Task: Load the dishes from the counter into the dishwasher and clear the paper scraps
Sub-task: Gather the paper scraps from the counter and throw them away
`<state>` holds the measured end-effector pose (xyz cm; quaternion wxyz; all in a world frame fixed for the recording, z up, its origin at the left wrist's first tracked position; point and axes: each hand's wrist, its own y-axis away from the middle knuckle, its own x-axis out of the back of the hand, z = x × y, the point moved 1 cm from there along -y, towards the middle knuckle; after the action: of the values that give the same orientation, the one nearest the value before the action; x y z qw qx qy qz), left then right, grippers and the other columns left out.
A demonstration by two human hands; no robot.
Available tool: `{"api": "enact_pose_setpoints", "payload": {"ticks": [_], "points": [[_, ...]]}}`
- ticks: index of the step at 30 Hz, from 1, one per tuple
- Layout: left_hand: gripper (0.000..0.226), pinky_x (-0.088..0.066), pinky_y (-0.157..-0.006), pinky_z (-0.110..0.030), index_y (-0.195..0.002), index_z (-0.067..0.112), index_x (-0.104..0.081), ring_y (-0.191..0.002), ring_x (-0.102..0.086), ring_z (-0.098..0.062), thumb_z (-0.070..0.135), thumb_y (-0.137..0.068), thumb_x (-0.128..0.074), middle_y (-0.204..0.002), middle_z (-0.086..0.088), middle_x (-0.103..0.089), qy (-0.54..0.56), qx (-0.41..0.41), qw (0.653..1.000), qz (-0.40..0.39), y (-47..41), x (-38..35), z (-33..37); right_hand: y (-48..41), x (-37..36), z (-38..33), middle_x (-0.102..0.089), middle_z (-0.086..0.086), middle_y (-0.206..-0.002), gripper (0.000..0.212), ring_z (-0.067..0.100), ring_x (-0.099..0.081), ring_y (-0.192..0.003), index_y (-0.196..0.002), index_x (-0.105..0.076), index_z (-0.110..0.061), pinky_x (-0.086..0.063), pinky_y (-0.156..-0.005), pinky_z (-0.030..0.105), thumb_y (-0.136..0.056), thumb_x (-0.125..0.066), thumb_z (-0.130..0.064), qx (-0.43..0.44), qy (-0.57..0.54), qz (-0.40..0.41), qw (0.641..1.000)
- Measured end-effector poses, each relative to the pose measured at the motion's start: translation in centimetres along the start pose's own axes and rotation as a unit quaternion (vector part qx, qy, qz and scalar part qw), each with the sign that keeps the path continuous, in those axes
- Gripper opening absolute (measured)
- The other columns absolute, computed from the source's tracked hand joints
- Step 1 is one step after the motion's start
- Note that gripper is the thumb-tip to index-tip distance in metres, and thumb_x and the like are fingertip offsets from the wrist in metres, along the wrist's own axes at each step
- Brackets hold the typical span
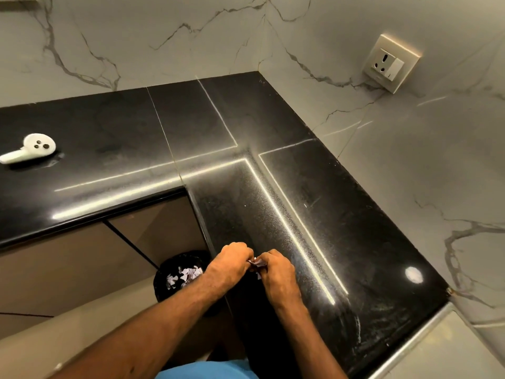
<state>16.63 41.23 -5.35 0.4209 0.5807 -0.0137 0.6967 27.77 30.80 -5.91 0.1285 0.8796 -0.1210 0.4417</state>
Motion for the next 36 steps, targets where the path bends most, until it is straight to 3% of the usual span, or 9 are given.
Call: {"api": "enact_pose_setpoints", "payload": {"ticks": [8,12,16,20,25,33,36], "points": [[0.018,-0.056,-0.088,-0.039,-0.110,0.025,-0.072,-0.106,-0.066,-0.029,0.026,-0.095,-0.064,-0.111,-0.006,-0.069,0.032,-0.011,0.999,0.020,-0.6,-0.1,-0.4,-0.4,0.3,-0.1,-0.064,-0.010,-0.087,0.011,0.009,-0.061,-0.081,-0.092,-0.077,-0.027,-0.054,-0.073,0.031,-0.089,-0.071,-0.018,-0.011,0.014,-0.004,1.000],[0.015,-0.055,-0.088,-0.034,-0.104,0.024,-0.076,-0.098,-0.069,-0.021,0.025,-0.093,-0.067,-0.099,-0.002,-0.075,0.132,-0.047,0.988,0.066,-0.5,1.1,-1.3,-0.5,1.4,-0.2,-0.068,-0.014,-0.088,0.018,0.001,-0.065,-0.083,-0.091,-0.080,-0.029,-0.051,-0.075,0.019,-0.087,-0.075,-0.012,-0.031,-0.086,0.061,0.994],[0.009,-0.056,-0.078,-0.032,-0.096,0.024,-0.078,-0.077,-0.069,-0.011,0.025,-0.088,-0.074,-0.081,0.005,-0.075,0.216,-0.104,0.965,0.107,0.0,3.6,-2.0,-0.7,2.9,-1.7,-0.075,-0.010,-0.086,0.028,0.006,-0.072,-0.081,-0.087,-0.078,-0.034,-0.060,-0.079,0.038,-0.086,-0.075,-0.007,-0.070,-0.197,0.105,0.972],[0.004,-0.060,-0.078,-0.035,-0.093,0.025,-0.077,-0.072,-0.071,-0.010,0.024,-0.089,-0.076,-0.079,0.007,-0.074,0.247,-0.130,0.955,0.099,0.8,5.2,-2.8,-0.4,3.9,-3.9,-0.076,-0.013,-0.085,0.050,0.007,-0.073,-0.080,-0.082,-0.073,-0.054,-0.062,-0.078,0.041,-0.086,-0.076,-0.004,-0.056,-0.213,0.116,0.968],[0.006,-0.062,-0.078,-0.033,-0.096,0.025,-0.077,-0.073,-0.071,-0.008,0.021,-0.092,-0.075,-0.083,0.008,-0.074,0.281,-0.128,0.947,0.094,2.5,5.7,-5.9,-0.1,2.1,-6.5,-0.076,-0.012,-0.086,0.021,0.006,-0.073,-0.081,-0.084,-0.080,-0.032,-0.063,-0.080,0.038,-0.087,-0.080,-0.011,-0.078,-0.220,0.099,0.967],[0.007,-0.059,-0.072,-0.026,-0.094,0.019,-0.079,-0.070,-0.070,-0.006,0.015,-0.090,-0.075,-0.084,0.005,-0.075,0.258,-0.072,0.959,0.098,4.6,4.9,-16.8,-2.7,-6.5,-13.1,-0.074,-0.015,-0.079,0.008,0.000,-0.068,-0.076,-0.084,-0.079,-0.030,-0.059,-0.072,0.029,-0.087,-0.078,-0.023,-0.085,-0.141,-0.007,0.986],[0.010,-0.052,-0.066,-0.014,-0.092,0.020,-0.079,-0.070,-0.070,-0.006,0.012,-0.088,-0.075,-0.080,0.009,-0.074,0.250,-0.027,0.962,0.104,5.0,4.2,-21.3,-4.4,-10.7,-15.6,-0.074,-0.014,-0.082,0.003,0.000,-0.068,-0.079,-0.087,-0.078,-0.029,-0.058,-0.075,0.027,-0.089,-0.078,-0.026,-0.092,-0.135,-0.040,0.986]]}}
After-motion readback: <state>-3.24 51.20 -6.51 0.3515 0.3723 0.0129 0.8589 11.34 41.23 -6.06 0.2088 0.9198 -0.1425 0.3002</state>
